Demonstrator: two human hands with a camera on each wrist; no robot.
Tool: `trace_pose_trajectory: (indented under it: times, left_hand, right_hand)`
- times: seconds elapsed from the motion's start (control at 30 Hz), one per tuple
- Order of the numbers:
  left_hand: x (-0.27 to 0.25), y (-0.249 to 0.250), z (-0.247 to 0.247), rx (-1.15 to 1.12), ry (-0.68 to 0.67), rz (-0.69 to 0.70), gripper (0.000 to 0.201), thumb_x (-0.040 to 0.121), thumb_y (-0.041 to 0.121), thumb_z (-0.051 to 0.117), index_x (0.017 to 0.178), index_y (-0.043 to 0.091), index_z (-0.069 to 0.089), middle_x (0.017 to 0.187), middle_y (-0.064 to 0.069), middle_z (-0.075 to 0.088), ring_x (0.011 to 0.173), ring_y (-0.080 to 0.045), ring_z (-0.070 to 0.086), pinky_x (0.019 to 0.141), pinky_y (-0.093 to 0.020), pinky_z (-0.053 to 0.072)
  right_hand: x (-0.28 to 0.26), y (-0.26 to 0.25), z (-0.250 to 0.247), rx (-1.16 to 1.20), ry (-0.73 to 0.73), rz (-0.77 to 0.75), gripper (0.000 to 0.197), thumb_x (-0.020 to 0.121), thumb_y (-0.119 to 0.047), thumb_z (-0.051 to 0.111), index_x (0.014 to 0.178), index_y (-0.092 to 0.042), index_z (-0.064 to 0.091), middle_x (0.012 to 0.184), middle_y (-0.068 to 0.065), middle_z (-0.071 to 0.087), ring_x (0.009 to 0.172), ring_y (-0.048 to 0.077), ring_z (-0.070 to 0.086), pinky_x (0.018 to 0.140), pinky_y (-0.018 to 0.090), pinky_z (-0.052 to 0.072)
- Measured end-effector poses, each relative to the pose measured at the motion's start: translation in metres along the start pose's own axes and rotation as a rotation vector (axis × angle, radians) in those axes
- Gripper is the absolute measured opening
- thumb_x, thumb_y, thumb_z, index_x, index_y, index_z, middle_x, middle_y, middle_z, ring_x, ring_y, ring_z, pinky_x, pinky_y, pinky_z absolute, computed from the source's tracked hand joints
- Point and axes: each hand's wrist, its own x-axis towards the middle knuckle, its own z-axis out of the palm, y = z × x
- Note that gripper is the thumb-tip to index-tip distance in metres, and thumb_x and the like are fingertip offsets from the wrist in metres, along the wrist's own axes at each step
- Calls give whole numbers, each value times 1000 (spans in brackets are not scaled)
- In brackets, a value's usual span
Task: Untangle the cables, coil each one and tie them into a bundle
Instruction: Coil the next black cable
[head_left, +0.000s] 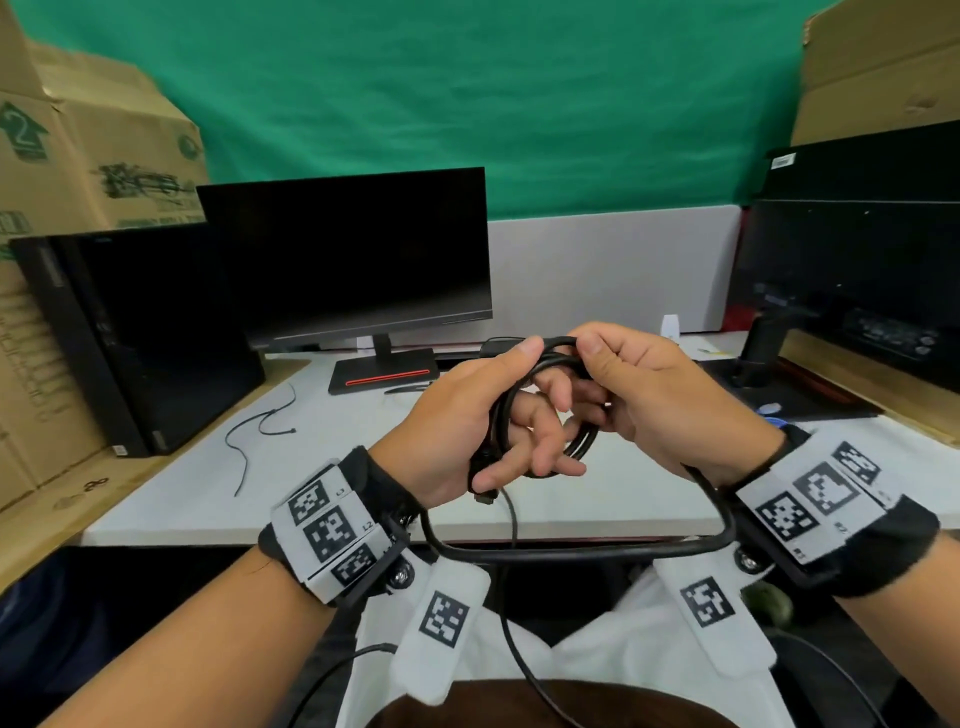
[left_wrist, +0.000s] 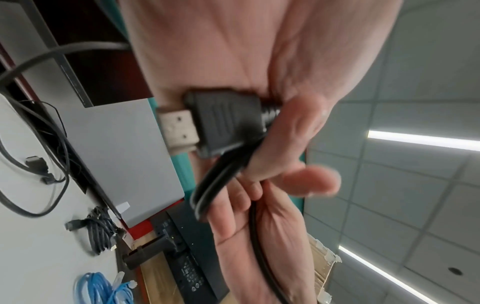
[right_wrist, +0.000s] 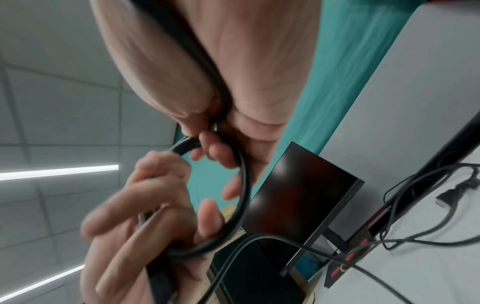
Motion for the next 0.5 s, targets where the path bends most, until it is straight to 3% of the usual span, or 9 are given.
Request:
trace_pose_trajectory:
  times: [0.13,0.23,0.33,0.4,0.5]
  left_hand:
    - [1,2,1,-7,21,11,47,97,50,41,91,7,58,63,-18,61,28,-9,21,89,-56,56]
    - [0,5,1,0,33,67,43,101,45,39,84,10,58,63,-15,63,28,-8,17,81,-56,58]
    - [-2,9,1,-13,18,104,40,101,45,40,83,10,53,62,-12,64,28,-8,17,78,-54,59]
    - [-2,11,0,-23,19,120,38,100,46,42,80,14,51,61,-11,65,28,-8,18,77,-53,59]
    - [-3,13,-2,-27,56,141,39,100,47,41,76,17,48,69,-14,70,28,-8,17,76,-51,60]
  right_hand:
    - [0,-6,11,72,28,-20,34,98,-32,42,87,-10,66,79,18,39,61,21,31,53,21,44]
    - [0,-7,8,106,5,-52,32,99,-26,41,109,-6,64,83,18,44,64,21,43,61,24,50]
    - [0,-5,1,59,-60,-54,32,102,-22,40,127,-12,58,97,26,53,80,34,56,79,44,58]
    - [-1,-1,-3,-121,-64,-63,31,105,-22,39,129,-27,57,99,23,60,85,33,63,82,52,57]
    - [-2,7,-7,-558,5,-129,39,107,-28,35,136,-52,43,85,-6,64,64,18,66,64,40,60]
